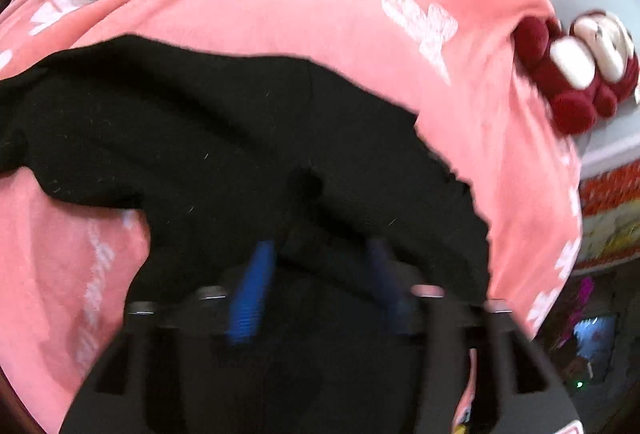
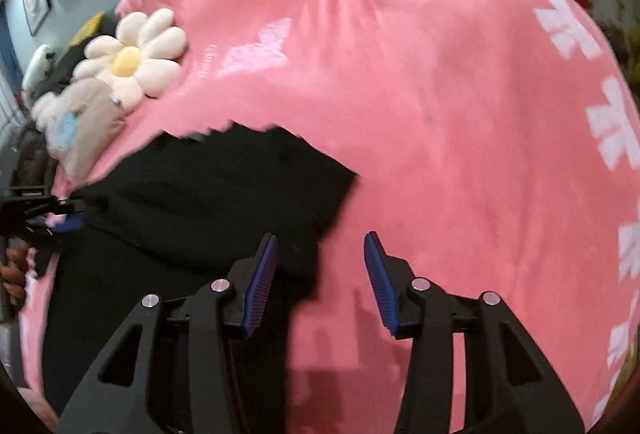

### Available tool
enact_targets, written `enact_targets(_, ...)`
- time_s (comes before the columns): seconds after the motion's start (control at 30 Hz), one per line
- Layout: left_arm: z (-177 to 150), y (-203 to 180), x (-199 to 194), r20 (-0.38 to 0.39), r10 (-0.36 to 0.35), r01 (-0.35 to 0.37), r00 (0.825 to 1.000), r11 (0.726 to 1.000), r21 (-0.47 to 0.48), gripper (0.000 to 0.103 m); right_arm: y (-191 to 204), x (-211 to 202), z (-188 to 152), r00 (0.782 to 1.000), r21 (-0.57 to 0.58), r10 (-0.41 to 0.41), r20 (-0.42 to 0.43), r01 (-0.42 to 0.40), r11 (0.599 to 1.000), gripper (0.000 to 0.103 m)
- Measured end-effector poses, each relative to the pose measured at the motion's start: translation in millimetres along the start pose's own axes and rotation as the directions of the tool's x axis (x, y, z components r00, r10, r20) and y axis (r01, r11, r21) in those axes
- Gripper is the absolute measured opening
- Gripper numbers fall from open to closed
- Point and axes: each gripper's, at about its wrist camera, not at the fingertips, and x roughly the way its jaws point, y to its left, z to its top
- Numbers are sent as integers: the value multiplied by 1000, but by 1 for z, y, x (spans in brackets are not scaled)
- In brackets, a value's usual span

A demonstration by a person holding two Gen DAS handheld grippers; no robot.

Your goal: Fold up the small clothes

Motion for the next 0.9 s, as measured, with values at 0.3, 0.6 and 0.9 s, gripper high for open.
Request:
enact_targets(0.3, 15, 1, 21, -45, 129, -129, 991, 992, 0, 44, -22, 119, 31, 971, 100, -59, -234, 85, 991, 34)
enact_targets(0.6, 32, -11, 6, 81, 112, -122, 990, 983, 135, 7, 3, 130, 42, 971, -90, -148, -190, 133, 987, 18)
enact_targets(0.9, 7, 9, -3, 42, 55, -58, 998, 996, 70, 65, 48, 36, 14, 999, -123, 12, -31, -16, 992, 38)
